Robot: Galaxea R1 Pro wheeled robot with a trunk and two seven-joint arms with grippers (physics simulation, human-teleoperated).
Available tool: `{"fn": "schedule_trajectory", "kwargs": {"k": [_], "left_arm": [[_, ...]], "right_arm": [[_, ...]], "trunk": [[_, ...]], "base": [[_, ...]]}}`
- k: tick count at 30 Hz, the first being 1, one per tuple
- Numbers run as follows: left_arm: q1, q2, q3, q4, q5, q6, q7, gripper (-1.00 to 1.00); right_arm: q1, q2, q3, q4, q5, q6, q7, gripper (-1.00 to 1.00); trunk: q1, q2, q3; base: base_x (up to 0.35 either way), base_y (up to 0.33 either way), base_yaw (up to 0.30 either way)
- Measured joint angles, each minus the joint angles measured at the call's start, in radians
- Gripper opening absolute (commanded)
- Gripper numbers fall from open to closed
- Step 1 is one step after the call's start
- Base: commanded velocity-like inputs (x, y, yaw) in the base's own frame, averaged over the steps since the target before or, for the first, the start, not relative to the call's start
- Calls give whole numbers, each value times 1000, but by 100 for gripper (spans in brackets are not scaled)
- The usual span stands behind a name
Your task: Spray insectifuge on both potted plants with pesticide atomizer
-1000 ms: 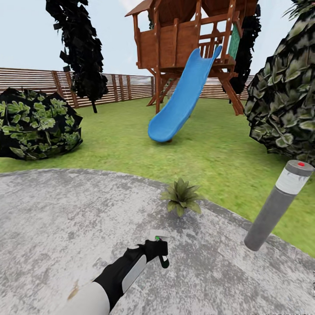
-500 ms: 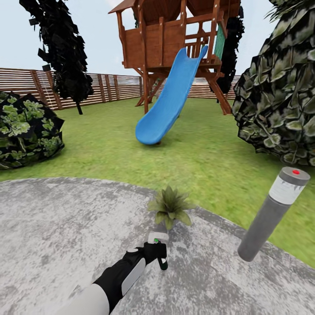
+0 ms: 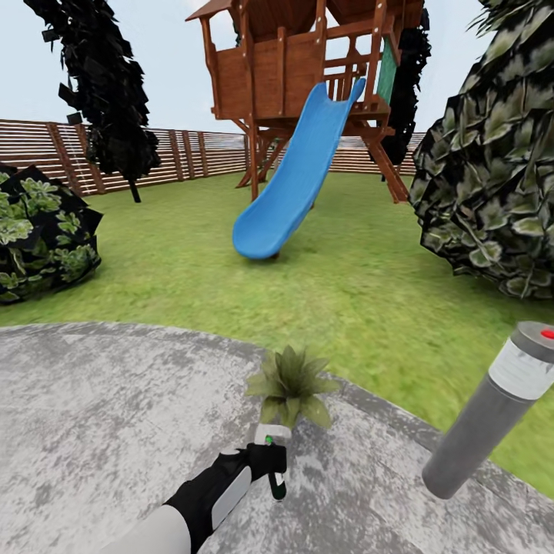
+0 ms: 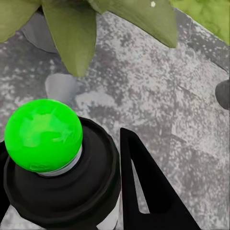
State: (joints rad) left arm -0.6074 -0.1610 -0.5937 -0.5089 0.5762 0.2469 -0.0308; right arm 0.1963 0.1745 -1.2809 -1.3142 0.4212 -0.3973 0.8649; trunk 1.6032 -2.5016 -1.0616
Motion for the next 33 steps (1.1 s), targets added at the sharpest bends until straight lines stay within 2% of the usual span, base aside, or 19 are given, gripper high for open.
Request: {"fn": "schedule_trajectory", "kwargs": {"k": [3,8,12,15,19,22,27,33], "left_arm": [[0,0,0,7,0,0,-1,-100],[1,3,2,15,3,-13,0,-100],[2,0,2,73,2,38,2,-100],[2,0,2,79,-3,47,6,-100],[2,2,5,75,2,-9,1,-100],[2,2,5,77,2,-17,0,-100],[1,1,6,83,4,45,1,-100],[1,2,6,84,3,45,0,-100]], "right_arm": [[0,0,0,0,1,1,0,100],[0,0,-1,1,1,3,0,100],[0,0,-1,1,1,3,0,100],[0,0,-3,1,1,2,0,100],[0,0,-9,1,1,2,-1,100],[0,0,-9,0,1,1,-1,100],[0,0,-31,0,1,0,0,100],[0,0,-34,0,1,0,0,100]], "trunk": [[0,0,0],[0,0,0],[0,0,0],[0,0,0],[0,0,0],[0,0,0],[0,0,0],[0,0,0]], "base": [[283,-102,-18],[36,-9,-117],[1,0,-8],[0,0,0],[0,0,0],[0,0,0],[0,0,0],[79,127,-139]]}}
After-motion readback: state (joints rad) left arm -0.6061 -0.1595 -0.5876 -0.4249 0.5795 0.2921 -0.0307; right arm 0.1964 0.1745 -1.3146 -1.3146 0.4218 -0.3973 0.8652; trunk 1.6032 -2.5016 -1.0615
